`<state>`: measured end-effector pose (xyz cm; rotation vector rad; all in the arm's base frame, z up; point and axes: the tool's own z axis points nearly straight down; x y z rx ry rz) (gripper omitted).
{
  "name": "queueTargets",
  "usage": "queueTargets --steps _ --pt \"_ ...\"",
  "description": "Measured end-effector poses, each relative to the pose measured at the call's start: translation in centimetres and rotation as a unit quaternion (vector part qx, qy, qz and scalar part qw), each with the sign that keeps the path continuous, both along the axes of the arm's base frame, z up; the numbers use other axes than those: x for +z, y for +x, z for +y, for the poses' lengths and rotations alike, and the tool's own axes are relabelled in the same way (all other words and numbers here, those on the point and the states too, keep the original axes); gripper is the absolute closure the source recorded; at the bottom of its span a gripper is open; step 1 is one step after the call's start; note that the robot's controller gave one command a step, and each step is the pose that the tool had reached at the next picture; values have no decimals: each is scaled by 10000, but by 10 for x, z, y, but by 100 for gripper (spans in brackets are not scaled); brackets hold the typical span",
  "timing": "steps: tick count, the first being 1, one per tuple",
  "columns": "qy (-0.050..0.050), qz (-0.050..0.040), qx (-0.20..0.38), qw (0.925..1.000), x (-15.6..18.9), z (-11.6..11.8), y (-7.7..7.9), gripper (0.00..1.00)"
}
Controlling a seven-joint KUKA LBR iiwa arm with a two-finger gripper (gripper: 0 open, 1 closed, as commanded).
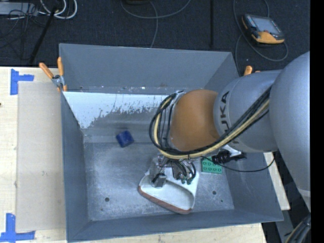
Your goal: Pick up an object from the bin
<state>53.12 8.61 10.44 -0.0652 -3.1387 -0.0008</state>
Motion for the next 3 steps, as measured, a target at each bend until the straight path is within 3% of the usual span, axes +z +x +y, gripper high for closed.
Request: queueTargets --steps 1,2,3 --pt "1 1 -4 10000 0 0 0 0" --pt "0 2 1088 9941 -36 -13 -19 0" --pt "3 -26 1072 9942 -34 -13 -17 100"
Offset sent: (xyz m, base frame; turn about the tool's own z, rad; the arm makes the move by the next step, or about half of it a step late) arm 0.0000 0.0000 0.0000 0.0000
